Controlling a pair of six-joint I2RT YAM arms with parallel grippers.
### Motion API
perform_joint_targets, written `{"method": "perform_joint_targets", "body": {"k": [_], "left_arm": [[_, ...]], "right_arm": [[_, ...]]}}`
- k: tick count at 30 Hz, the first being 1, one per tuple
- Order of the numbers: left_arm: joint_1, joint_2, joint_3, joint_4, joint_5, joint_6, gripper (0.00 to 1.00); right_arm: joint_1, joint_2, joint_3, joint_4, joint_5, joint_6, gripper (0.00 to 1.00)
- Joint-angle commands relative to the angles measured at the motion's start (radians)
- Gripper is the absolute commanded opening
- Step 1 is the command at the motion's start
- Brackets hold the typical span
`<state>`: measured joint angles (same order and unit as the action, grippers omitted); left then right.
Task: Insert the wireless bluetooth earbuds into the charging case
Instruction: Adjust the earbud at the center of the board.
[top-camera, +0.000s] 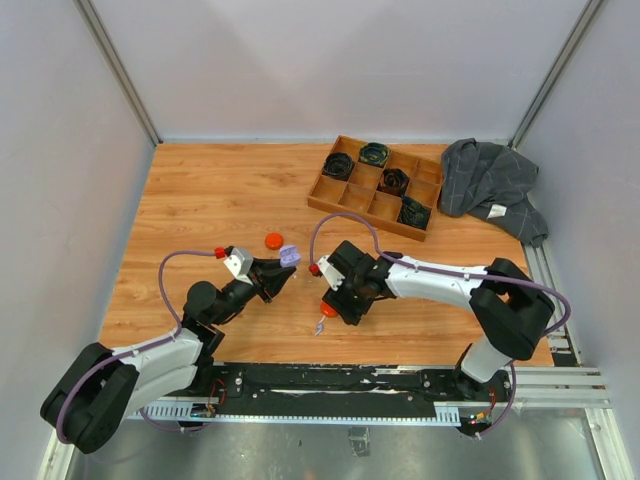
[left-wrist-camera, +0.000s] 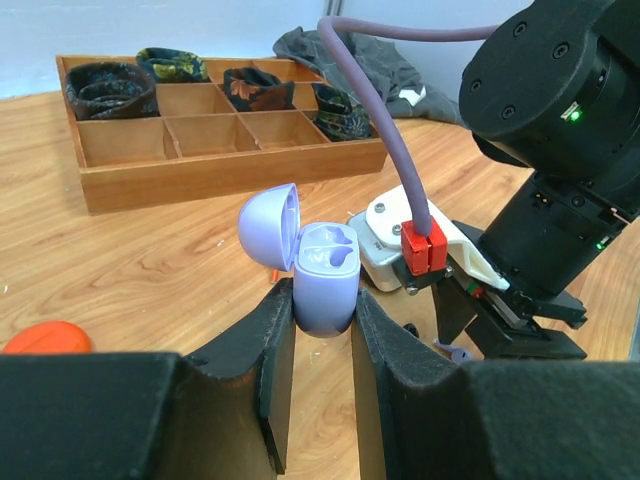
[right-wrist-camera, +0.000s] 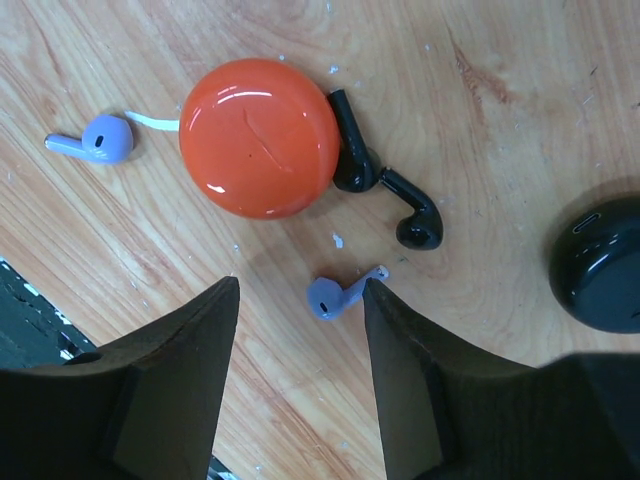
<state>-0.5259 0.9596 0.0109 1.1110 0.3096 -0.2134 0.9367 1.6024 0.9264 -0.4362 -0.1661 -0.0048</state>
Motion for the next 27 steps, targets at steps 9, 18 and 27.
{"method": "perform_joint_targets", "body": {"k": [9,18,27], "left_arm": [[-0.003,-0.015,-0.009,0.009,-0.015,0.016,0.0],[-0.003,-0.009,-0.006,0.008,-0.008,0.014,0.0],[-0.003,-0.017,-0.008,0.006,-0.007,0.013,0.0]], "right_arm": [[0.016,0.048,0.025,-0.008,0.007,-0.003,0.54],[0.02,-0.009,0.009,-0.068,0.009,0.036,0.52],[0.026,0.024,0.037,-0.024,-0.023,0.034,0.53]]}}
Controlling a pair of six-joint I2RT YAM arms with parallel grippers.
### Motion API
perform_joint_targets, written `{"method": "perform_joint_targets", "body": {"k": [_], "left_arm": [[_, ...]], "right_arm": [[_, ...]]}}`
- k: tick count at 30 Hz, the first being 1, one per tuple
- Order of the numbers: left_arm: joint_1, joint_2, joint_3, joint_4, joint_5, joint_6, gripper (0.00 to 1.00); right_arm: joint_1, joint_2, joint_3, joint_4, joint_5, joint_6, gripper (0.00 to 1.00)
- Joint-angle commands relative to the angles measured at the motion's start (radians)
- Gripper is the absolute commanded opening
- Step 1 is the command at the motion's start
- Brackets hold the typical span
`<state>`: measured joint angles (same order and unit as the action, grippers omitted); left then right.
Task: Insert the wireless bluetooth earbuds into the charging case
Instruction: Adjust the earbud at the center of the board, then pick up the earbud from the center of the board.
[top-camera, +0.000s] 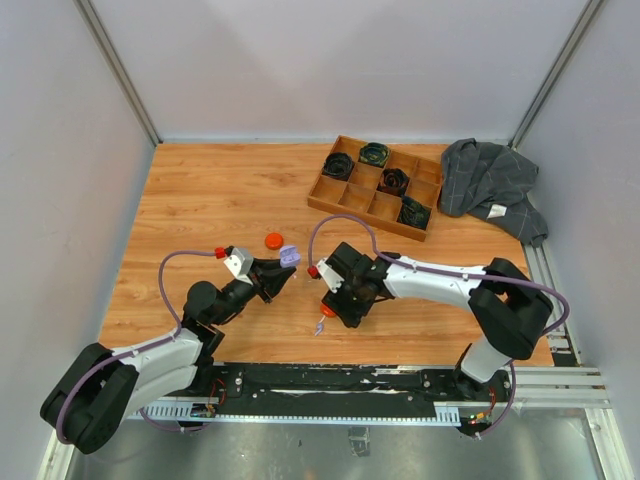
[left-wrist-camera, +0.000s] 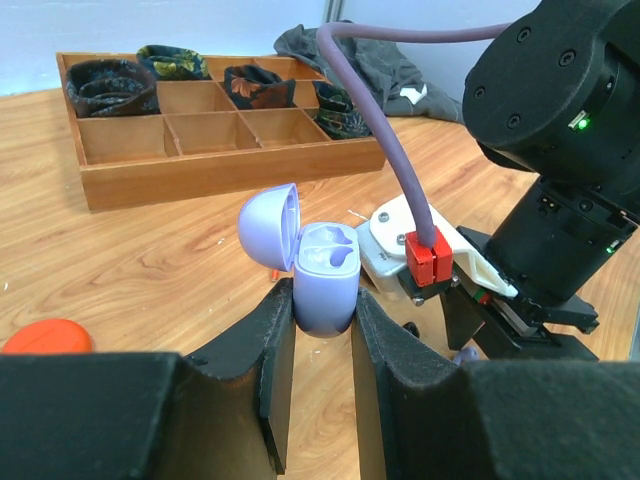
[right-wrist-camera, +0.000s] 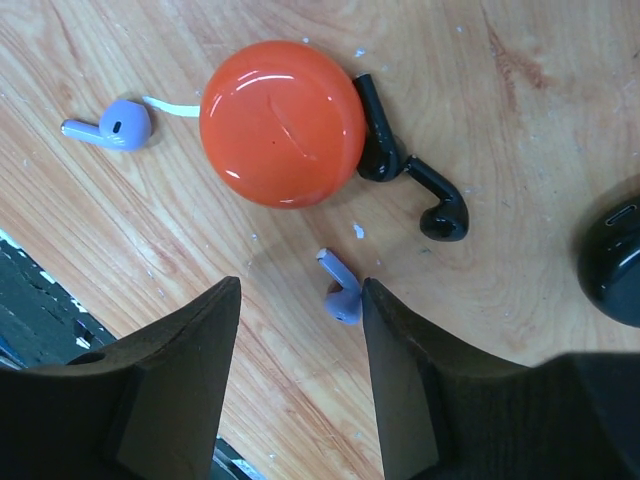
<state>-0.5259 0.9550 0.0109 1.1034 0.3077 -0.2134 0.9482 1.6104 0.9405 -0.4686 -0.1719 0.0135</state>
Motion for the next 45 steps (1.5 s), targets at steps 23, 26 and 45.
{"method": "perform_joint_targets", "body": {"k": [23,26,45], "left_arm": [[-0.004,-0.018,-0.009,0.015,-0.011,0.009,0.0],[-0.003,-0.016,-0.009,0.015,-0.01,0.01,0.0],[-0.003,-0.03,-0.01,0.013,-0.002,0.006,0.0]], "right_arm": [[0.1,0.015,0.033,-0.074,-0.02,0.032,0.53],[0.099,0.013,0.037,-0.114,0.033,0.048,0.54],[0.079,-0.001,0.147,-0.313,0.215,0.13,0.51]]}}
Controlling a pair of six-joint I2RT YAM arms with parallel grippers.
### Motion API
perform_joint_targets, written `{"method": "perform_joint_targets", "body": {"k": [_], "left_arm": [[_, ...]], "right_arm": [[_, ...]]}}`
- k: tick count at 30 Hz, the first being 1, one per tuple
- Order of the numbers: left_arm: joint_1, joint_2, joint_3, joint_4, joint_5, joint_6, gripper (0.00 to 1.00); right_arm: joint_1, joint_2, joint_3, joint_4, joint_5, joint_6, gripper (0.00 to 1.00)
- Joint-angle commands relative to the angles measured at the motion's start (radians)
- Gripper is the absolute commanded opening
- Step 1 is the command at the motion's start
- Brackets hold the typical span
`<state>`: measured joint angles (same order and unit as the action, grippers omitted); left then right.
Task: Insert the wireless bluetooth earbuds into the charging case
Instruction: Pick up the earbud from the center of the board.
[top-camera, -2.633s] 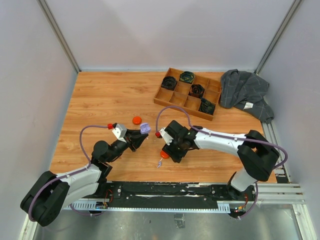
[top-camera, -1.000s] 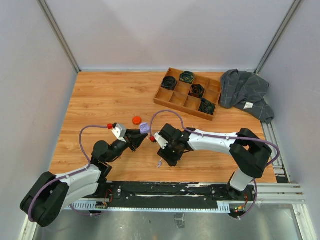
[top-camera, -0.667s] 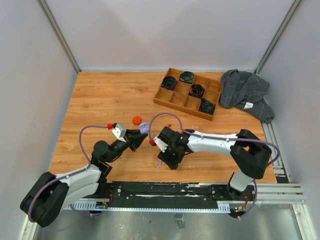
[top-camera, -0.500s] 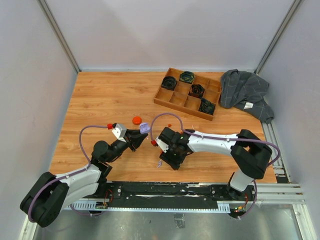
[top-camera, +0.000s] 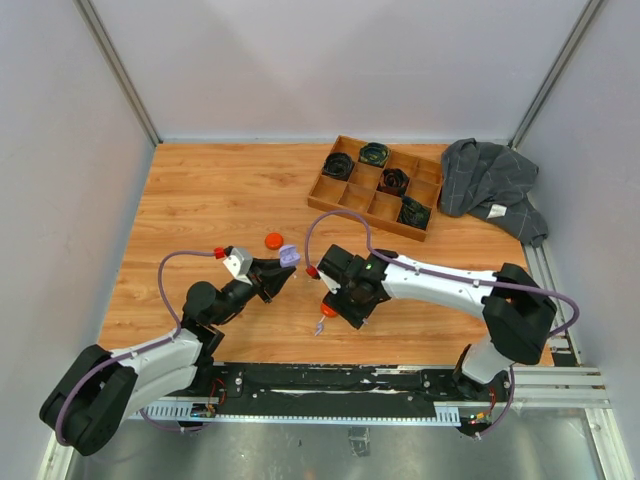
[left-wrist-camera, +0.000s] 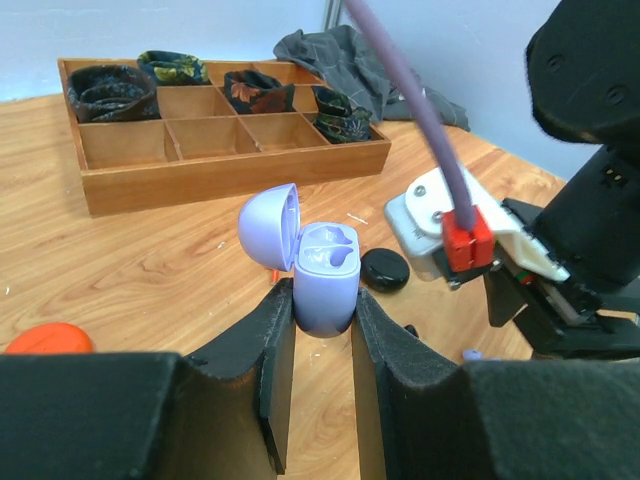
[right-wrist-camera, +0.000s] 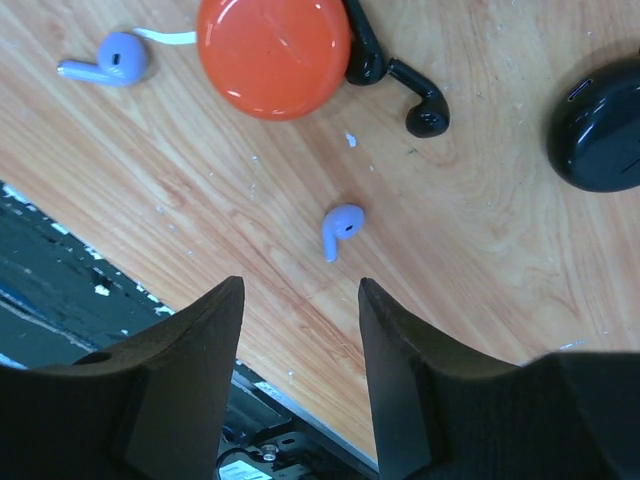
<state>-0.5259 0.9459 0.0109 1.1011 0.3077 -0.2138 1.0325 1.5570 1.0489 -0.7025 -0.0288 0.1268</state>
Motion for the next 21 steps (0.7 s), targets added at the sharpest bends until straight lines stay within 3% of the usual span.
{"method": "perform_joint_targets", "body": {"k": [1,21], "left_arm": [[-0.003,-0.027,-0.011,0.012,-0.005,0.007,0.0],[-0.003,-0.045,-0.011,0.003,-0.004,0.008,0.0]], "right_arm": [[-0.009,0.063,0.046,-0.081,0.071,0.013,0.5],[-0.045,0.198,0.066,-0.016,0.028,-0.015,0.38]]}}
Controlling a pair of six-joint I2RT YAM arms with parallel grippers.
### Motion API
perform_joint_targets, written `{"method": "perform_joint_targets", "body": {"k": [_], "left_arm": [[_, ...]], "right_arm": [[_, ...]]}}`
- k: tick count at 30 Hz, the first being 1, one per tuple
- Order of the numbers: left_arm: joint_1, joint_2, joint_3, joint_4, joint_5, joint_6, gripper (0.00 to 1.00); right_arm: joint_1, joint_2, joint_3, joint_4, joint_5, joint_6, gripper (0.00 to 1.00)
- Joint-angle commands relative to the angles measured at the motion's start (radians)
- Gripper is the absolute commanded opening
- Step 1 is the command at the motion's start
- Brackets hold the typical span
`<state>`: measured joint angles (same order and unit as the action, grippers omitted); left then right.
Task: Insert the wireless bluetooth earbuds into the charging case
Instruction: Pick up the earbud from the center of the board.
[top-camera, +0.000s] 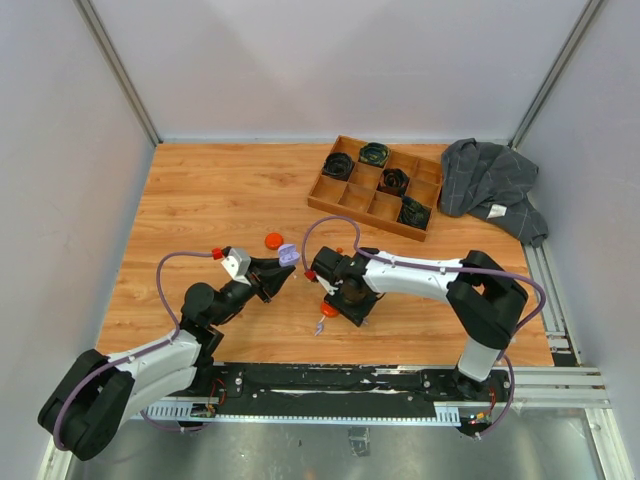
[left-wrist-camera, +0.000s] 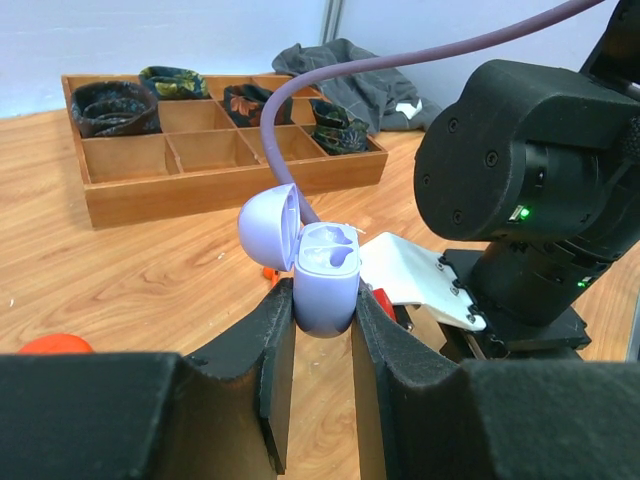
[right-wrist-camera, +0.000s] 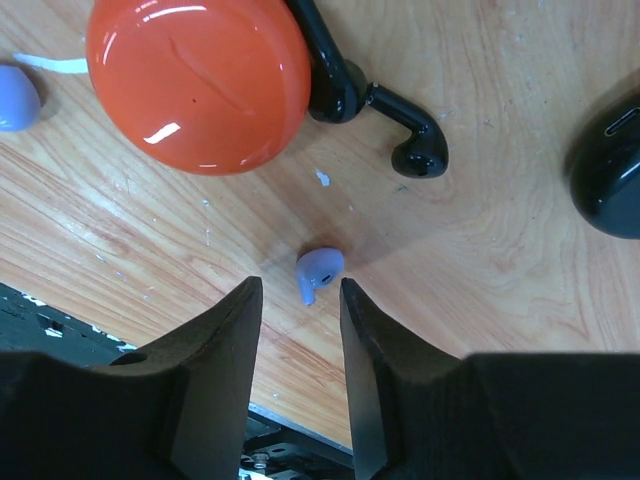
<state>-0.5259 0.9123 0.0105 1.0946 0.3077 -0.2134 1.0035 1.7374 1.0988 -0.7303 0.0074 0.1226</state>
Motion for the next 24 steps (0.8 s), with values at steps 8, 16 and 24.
{"method": "perform_joint_targets", "body": {"k": [8,16,24], "left_arm": [[-0.003,-0.011,-0.01,0.009,0.001,0.008,0.0],[-0.003,-0.003,-0.007,0.015,0.017,0.01,0.0],[-0.004,-0.011,-0.027,0.073,0.042,0.004,0.0]], "right_arm": [[-0.028,0.049,0.018,0.024,-0.008,-0.014,0.33],[-0.032,0.045,0.005,0.024,0.001,-0.011,0.24],[-0.031,-0.06,-0.005,0.041,0.002,-0.001,0.18]]}}
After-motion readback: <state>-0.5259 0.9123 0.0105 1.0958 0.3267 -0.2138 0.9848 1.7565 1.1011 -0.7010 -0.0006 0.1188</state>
